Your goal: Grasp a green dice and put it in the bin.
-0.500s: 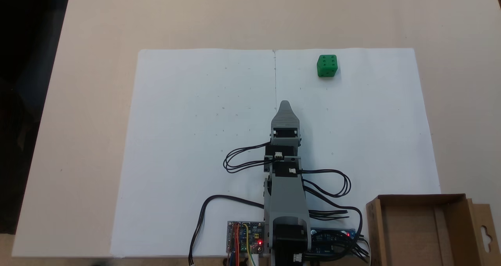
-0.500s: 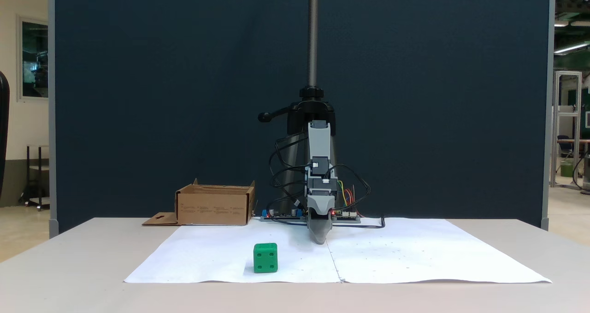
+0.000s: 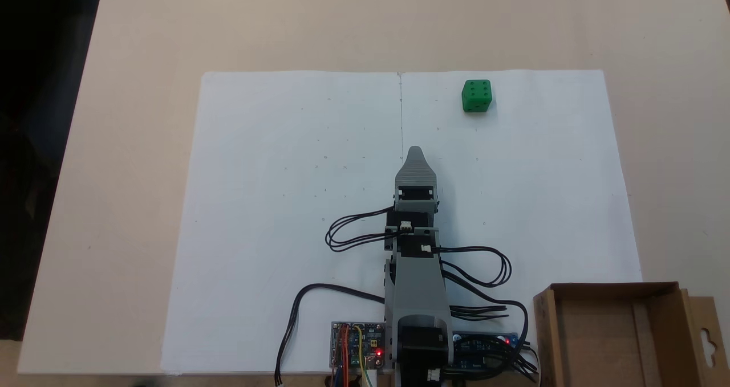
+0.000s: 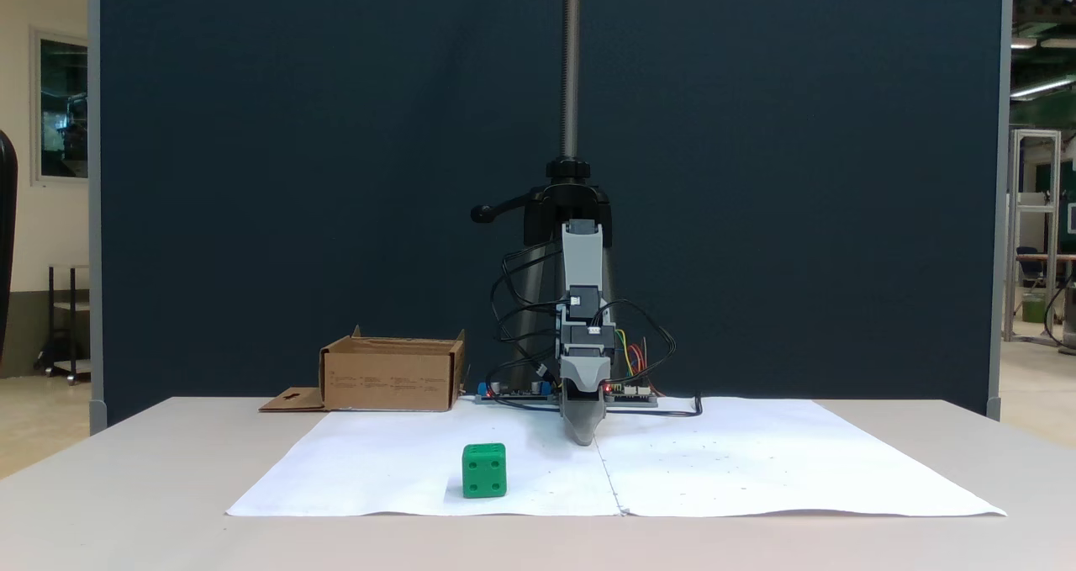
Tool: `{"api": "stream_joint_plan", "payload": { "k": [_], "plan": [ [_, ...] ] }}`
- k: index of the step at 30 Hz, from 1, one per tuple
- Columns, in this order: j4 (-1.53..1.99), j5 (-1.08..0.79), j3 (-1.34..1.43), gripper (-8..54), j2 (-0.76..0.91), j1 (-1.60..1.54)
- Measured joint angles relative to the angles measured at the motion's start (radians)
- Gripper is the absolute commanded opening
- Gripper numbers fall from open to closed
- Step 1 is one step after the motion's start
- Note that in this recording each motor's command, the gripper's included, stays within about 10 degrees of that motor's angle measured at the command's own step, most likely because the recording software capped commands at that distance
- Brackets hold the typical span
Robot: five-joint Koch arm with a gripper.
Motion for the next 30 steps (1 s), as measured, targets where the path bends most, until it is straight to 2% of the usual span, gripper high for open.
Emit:
{"api": "stream_joint_plan", "payload": {
  "k": [23,30],
  "plan": [
    [0.0,0.0,0.0,43.9,0.0,0.0],
    [0.041,0.0,-0.04,42.1,0.0,0.003]
  ]
}}
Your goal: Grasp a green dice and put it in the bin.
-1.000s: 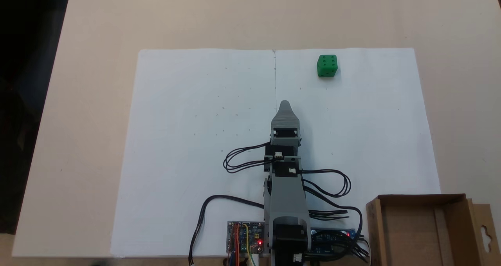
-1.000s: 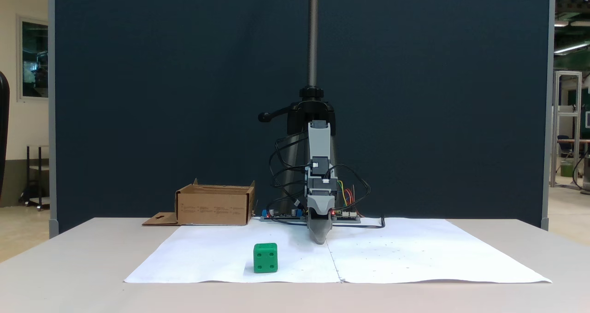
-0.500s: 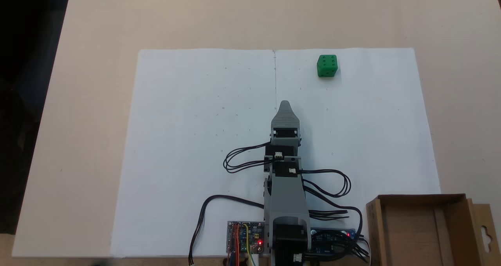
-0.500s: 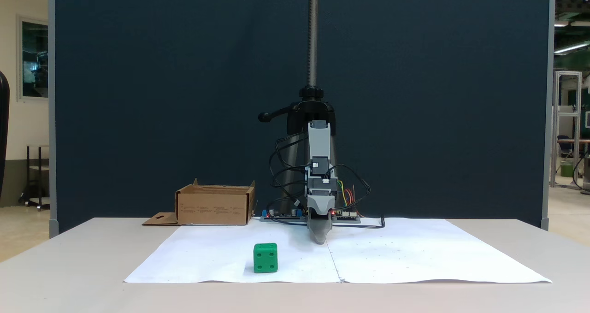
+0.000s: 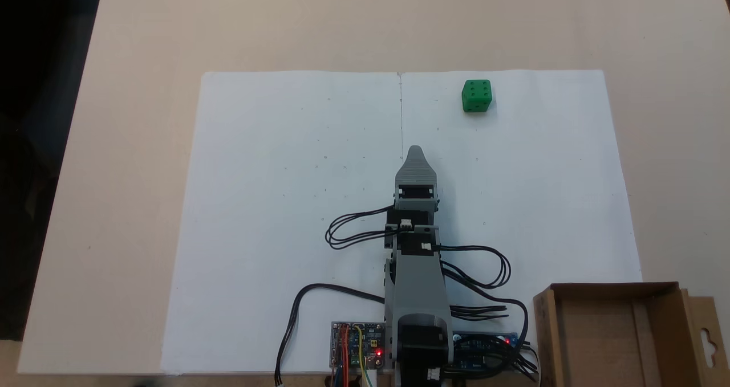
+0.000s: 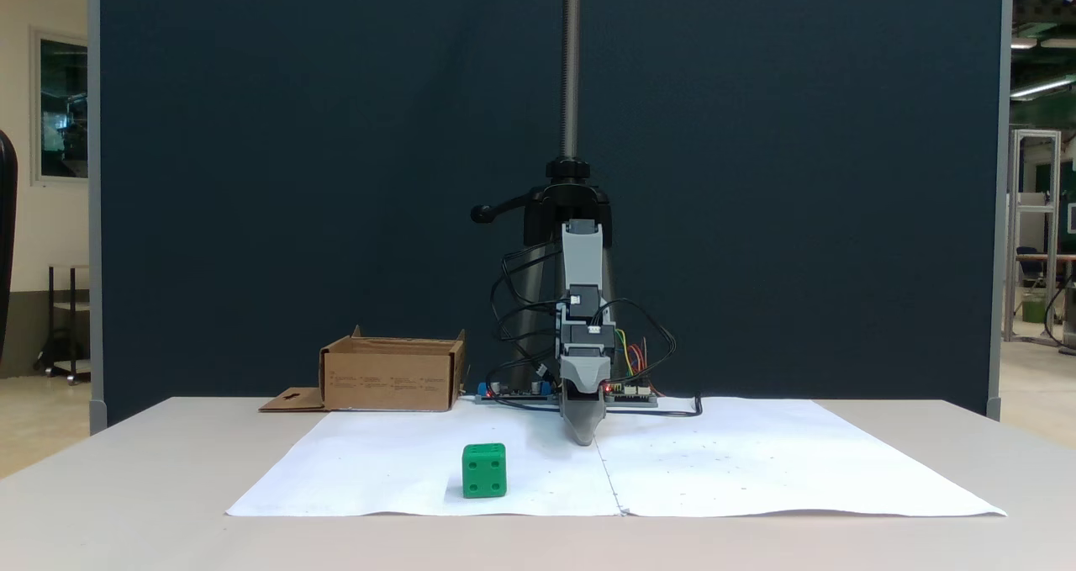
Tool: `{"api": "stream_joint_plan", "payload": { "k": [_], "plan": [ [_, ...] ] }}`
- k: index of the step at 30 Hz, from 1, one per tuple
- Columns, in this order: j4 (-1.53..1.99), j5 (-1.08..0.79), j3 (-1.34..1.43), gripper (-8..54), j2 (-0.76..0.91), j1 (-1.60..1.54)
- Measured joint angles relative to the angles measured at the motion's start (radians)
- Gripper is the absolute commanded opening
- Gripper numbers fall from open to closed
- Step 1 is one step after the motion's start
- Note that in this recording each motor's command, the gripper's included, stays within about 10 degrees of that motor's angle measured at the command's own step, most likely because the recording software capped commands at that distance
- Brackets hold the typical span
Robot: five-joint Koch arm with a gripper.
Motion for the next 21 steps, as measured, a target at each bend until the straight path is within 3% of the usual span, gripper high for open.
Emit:
{"api": "stream_joint_plan", "payload": {
  "k": [12,21],
  "plan": [
    [0.612,0.002,-0.388,41.7,-0.04,0.084],
    [1.034,-0.015,-0.902,41.7,-0.422,0.189]
  ]
}}
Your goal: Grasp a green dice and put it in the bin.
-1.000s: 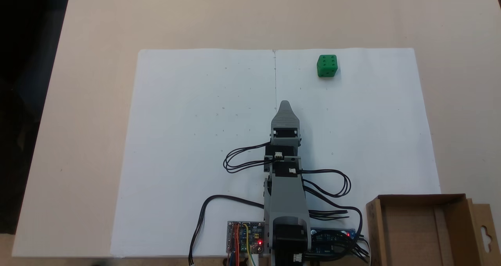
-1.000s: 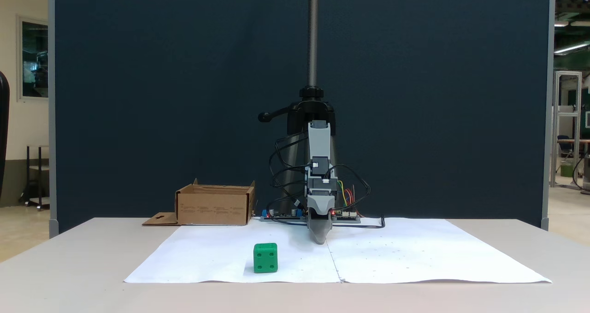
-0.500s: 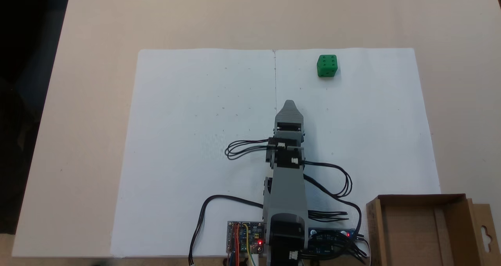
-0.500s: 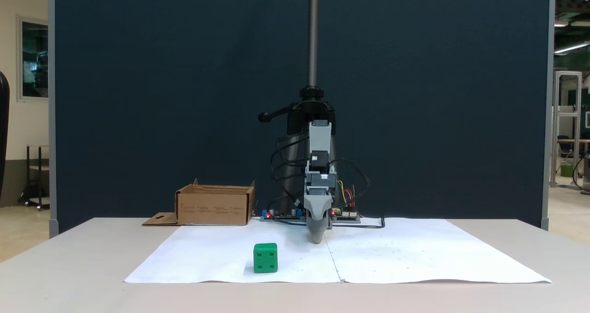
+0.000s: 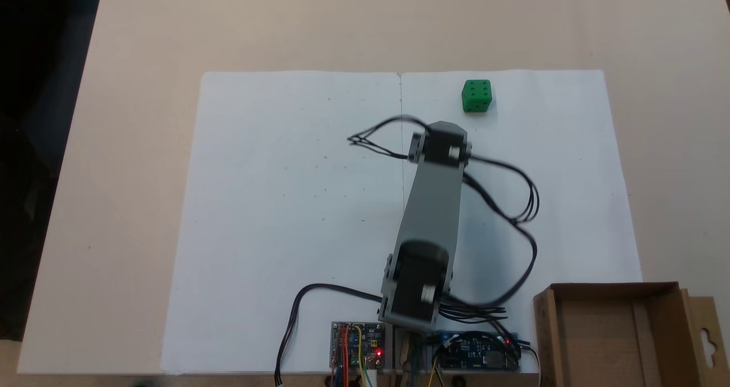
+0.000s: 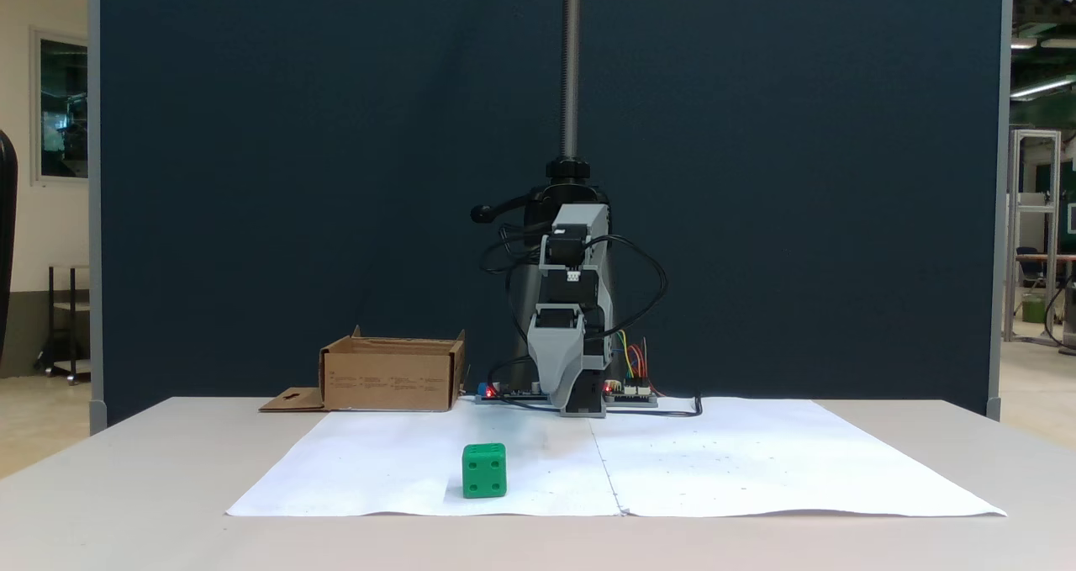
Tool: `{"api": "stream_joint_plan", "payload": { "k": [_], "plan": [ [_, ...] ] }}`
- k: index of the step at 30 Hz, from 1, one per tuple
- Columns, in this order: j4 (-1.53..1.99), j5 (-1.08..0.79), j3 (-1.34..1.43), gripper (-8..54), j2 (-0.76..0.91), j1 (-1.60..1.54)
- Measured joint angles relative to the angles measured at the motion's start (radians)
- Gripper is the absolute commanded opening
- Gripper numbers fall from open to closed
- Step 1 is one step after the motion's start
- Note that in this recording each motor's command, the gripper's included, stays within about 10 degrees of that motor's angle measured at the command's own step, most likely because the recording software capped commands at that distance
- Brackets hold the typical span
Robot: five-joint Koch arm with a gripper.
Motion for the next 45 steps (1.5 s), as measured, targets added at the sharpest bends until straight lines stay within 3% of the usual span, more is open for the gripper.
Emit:
{"api": "stream_joint_plan", "payload": {
  "k": [11,26,45],
  "plan": [
    [0.23,-0.086,-0.541,41.7,-0.324,0.005],
    [0.402,-0.175,-1.049,41.7,-0.727,-0.002],
    [0.503,-0.299,-1.285,41.7,-0.916,-0.008]
  ]
}}
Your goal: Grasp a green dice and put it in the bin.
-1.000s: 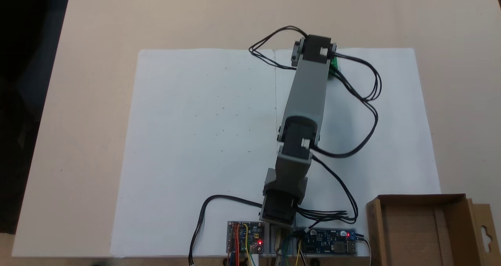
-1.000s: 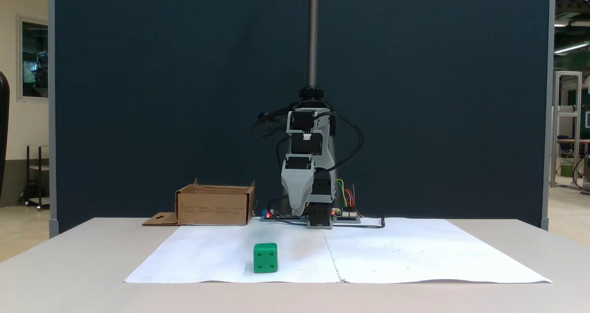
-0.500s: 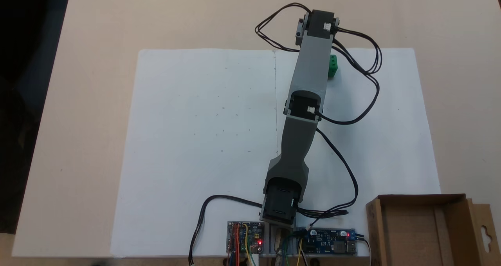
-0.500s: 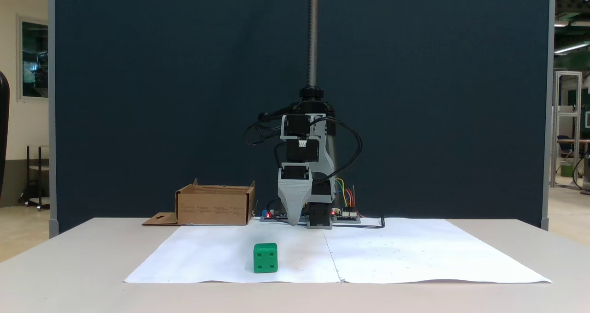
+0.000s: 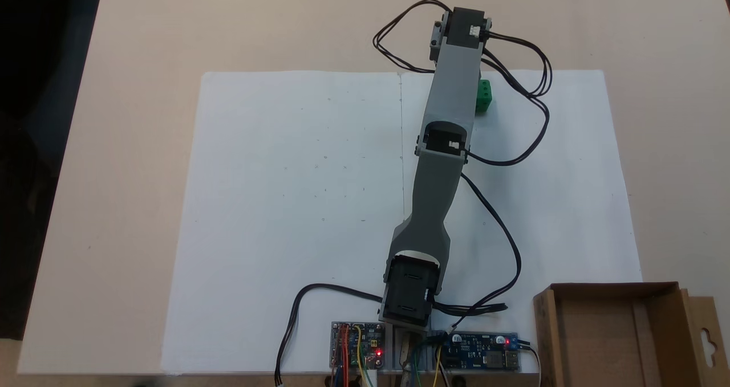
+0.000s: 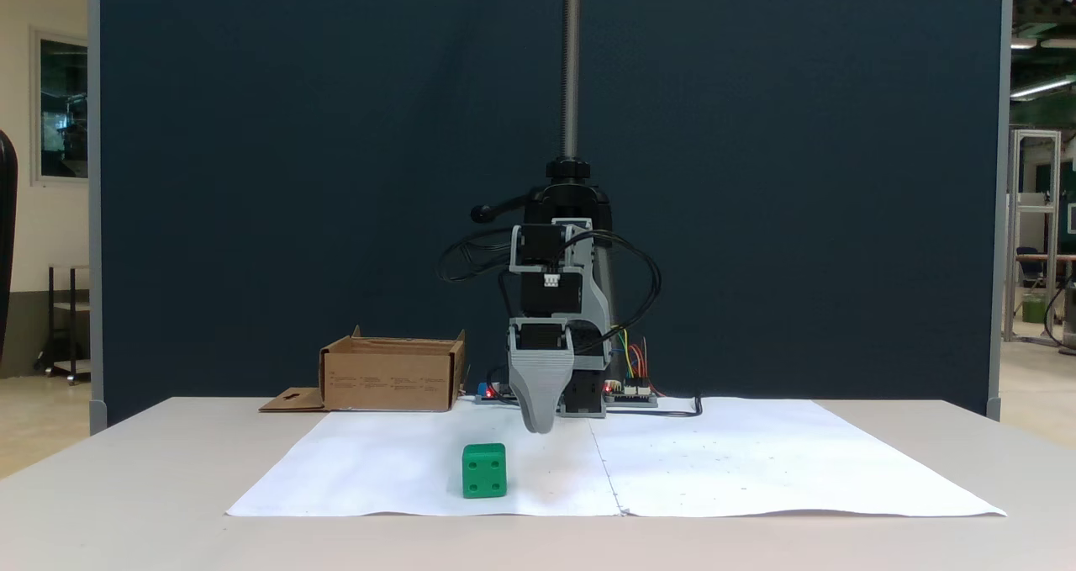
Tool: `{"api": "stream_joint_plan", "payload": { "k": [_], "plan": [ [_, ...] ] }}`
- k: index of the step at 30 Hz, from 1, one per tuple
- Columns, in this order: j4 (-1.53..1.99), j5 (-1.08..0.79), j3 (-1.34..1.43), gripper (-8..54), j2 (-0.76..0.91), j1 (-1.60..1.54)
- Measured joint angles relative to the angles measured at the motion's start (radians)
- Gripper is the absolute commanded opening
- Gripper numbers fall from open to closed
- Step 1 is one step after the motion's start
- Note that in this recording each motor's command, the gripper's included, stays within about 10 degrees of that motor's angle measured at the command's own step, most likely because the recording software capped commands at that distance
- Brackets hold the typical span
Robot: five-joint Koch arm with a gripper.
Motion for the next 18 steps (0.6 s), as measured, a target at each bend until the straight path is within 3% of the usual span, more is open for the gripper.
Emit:
{"api": "stream_joint_plan", "payload": {
  "k": [18],
  "plan": [
    [0.011,-0.051,-0.092,41.7,-0.101,0.057]
  ]
}}
